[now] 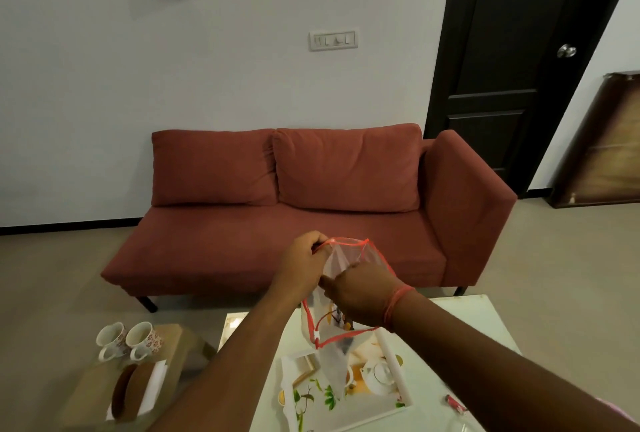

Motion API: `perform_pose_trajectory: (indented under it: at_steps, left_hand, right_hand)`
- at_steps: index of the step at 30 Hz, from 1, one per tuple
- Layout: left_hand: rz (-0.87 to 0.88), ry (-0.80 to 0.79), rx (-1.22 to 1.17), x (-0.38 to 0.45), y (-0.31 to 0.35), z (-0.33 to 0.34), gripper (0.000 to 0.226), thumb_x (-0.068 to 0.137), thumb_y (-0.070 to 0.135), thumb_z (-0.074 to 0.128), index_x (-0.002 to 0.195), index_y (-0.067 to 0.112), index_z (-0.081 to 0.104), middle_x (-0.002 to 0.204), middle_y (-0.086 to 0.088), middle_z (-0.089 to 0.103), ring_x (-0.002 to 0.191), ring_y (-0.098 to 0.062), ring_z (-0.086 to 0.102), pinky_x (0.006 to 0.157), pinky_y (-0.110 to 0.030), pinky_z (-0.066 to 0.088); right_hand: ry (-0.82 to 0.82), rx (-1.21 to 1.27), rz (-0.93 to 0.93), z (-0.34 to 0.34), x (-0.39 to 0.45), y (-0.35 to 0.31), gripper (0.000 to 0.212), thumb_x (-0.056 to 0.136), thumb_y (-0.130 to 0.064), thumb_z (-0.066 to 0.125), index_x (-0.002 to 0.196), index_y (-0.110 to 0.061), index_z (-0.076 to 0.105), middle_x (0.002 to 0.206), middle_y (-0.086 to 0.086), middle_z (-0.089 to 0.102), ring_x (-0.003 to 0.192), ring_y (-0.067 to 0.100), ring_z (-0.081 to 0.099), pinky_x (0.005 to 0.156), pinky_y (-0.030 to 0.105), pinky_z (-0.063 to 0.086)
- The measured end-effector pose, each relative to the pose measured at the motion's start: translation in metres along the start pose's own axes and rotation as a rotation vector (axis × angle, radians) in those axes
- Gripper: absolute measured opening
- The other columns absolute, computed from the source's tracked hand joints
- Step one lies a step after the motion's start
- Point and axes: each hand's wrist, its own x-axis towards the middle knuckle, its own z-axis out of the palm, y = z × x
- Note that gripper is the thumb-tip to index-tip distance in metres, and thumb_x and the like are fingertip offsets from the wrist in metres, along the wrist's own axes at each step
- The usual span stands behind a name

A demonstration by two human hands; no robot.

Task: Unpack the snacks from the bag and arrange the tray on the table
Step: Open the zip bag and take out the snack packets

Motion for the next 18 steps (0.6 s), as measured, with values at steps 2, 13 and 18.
perform_pose_trajectory:
  at_steps: [2,13,18]
  left_hand:
    - [0.056,0.046,0.037,0.002,-0.002,0.001,0.012,0.093,0.013,0.058,0.085,0.014,0.067,0.079,0.002,0.065,0.069,-0.007,0.054,0.060,-0.021,0.043]
    - [0.352,0.073,0.238,-0.013,0.015,0.033,0.017,0.096,0.018,0.050,0.092,0.014,0.066,0.089,0.002,0.061,0.077,-0.012,0.056,0.066,-0.031,0.051]
    - [0.445,0.061,0.173,-0.026,0.033,0.045,0.017,0.096,0.017,0.050,0.094,0.012,0.066,0.089,0.000,0.061,0.078,-0.011,0.057,0.067,-0.026,0.049]
  right_hand:
    - [-0.214,0.035,0.032,-0.003,0.000,-0.001,0.032,0.102,-0.025,0.040,0.127,-0.011,0.056,0.109,0.016,0.069,0.101,0.034,0.064,0.095,0.044,0.048]
    - [-0.140,0.016,0.437,0.026,0.029,-0.027,0.030,0.096,0.000,0.048,0.123,0.010,0.052,0.092,0.013,0.056,0.089,0.021,0.056,0.084,0.023,0.046]
    - [-0.074,1.187,0.658,0.021,0.029,-0.033,0.022,0.096,0.003,0.044,0.114,0.012,0.054,0.085,0.010,0.053,0.081,0.012,0.057,0.073,0.015,0.050]
